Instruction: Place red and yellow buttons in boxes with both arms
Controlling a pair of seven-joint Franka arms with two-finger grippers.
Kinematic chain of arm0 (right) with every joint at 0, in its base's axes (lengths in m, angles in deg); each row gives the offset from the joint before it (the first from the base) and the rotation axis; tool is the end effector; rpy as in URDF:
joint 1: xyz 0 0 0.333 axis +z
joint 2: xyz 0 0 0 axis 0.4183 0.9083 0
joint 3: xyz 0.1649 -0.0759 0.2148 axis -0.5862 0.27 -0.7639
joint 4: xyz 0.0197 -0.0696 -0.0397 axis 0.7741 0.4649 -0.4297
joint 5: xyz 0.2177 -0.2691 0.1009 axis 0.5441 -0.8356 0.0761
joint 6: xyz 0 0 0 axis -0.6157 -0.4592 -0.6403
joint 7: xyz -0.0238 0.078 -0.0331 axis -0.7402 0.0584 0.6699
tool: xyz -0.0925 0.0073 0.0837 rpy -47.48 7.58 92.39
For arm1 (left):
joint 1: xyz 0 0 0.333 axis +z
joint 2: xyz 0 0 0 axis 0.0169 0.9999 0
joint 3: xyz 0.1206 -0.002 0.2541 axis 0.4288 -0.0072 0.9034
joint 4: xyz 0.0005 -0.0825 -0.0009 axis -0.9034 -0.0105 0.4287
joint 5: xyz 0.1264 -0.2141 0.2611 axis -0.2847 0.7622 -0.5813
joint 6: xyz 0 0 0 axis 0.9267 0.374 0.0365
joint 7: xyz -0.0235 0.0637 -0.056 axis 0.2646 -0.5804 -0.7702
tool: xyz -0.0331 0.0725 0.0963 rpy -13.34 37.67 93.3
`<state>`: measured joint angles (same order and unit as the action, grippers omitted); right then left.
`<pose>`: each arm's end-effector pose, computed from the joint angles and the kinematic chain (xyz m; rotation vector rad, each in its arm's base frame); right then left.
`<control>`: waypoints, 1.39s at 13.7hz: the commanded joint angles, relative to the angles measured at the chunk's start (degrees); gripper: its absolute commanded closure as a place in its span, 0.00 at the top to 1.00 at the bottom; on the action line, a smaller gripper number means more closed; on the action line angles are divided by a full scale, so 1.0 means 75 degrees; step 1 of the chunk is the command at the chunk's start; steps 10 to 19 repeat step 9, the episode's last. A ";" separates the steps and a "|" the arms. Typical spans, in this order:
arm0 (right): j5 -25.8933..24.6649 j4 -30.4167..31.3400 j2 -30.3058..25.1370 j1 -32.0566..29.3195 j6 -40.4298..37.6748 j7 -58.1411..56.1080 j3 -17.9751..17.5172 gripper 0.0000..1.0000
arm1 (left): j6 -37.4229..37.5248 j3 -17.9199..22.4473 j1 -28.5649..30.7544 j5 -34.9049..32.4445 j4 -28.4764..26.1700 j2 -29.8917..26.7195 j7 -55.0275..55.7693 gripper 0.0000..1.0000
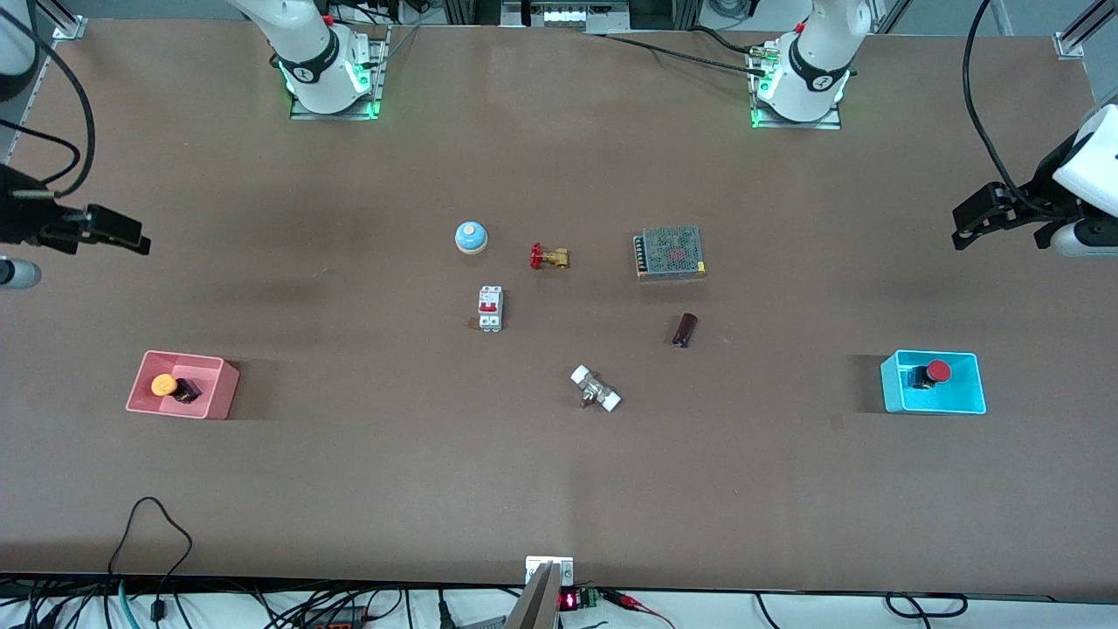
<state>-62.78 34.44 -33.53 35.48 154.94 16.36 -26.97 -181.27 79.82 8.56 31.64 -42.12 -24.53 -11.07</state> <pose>0.5450 -0.0256 0.5294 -3.1145 0.0068 0.1413 0.5351 -0.0043 0.5618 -3.0968 -0.0271 -0.0846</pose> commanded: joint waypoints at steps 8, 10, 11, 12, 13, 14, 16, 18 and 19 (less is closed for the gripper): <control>-0.0430 0.0701 -0.0677 0.0078 0.0041 0.0016 -0.0025 1.00 | 0.0224 0.1430 -0.1142 0.0352 -0.0169 -0.0396 -0.0095 1.00; -0.0418 0.0701 -0.0677 0.0078 0.0041 0.0028 -0.0025 1.00 | 0.0224 0.1430 -0.1141 0.0352 -0.0169 -0.0396 -0.0095 1.00; -0.0418 0.0701 -0.0677 0.0078 0.0041 0.0028 -0.0025 1.00 | 0.0224 0.1430 -0.1141 0.0352 -0.0169 -0.0396 -0.0095 1.00; -0.0418 0.0701 -0.0677 0.0078 0.0041 0.0028 -0.0025 1.00 | 0.0224 0.1430 -0.1141 0.0352 -0.0169 -0.0396 -0.0095 1.00; -0.0418 0.0701 -0.0677 0.0078 0.0041 0.0028 -0.0025 1.00 | 0.0224 0.1430 -0.1141 0.0352 -0.0169 -0.0396 -0.0095 1.00; -0.0418 0.0701 -0.0677 0.0078 0.0041 0.0028 -0.0025 1.00 | 0.0224 0.1430 -0.1141 0.0352 -0.0169 -0.0396 -0.0095 1.00; -0.0418 0.0701 -0.0677 0.0078 0.0041 0.0028 -0.0025 1.00 | 0.0224 0.1430 -0.1141 0.0352 -0.0169 -0.0396 -0.0095 1.00; -0.0418 0.0701 -0.0677 0.0078 0.0041 0.0028 -0.0025 1.00 | 0.0224 0.1430 -0.1141 0.0352 -0.0169 -0.0396 -0.0095 1.00; -0.0418 0.0701 -0.0677 0.0078 0.0041 0.0028 -0.0025 1.00 | 0.0224 0.1430 -0.1141 0.0352 -0.0169 -0.0396 -0.0095 1.00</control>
